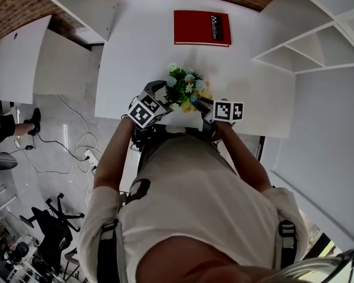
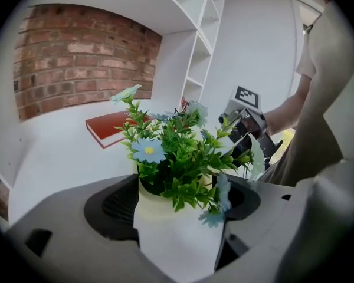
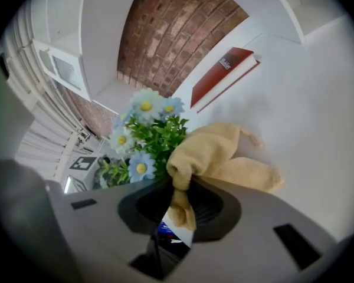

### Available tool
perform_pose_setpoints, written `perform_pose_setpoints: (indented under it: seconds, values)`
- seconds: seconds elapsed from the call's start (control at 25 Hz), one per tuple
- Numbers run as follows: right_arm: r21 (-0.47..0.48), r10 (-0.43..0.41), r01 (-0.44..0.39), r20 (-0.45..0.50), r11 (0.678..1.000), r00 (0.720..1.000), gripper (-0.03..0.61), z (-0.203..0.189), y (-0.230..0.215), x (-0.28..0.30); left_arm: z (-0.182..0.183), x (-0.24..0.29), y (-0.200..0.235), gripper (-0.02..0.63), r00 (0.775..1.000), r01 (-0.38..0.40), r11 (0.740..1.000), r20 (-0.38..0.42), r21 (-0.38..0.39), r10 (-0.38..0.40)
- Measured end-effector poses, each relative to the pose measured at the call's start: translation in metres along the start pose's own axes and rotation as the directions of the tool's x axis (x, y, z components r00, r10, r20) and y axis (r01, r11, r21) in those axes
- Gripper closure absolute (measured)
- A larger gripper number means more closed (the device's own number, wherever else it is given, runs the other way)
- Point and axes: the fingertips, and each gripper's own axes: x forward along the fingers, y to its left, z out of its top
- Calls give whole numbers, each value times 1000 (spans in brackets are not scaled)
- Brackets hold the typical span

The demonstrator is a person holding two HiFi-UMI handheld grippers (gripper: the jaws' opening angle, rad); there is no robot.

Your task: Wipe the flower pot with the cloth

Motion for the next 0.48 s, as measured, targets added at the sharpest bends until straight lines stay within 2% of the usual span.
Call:
perform_pose_setpoints:
  seconds: [0.12,0.24,0.36,0.48]
  values:
    - [-8,40,-39,30,999,999,485,8,15,-4,-2,1,-1,244,1000,-23,1000,15,-6,23]
    - [-1,32,-32,48,999,998,485,9,14,-2,-6,-1,-7,244,999,-36,999,6,-17,36]
    - [24,-8,8,23,1000,1000,482,-3,1,2,-10,-4,-22,244,999,-39,998,-3,-39,39]
    - [4,-95,95,-47,995,994,482,-25,-19,10,-17,-6,-32,244,999,-54,997,-4,-51,54]
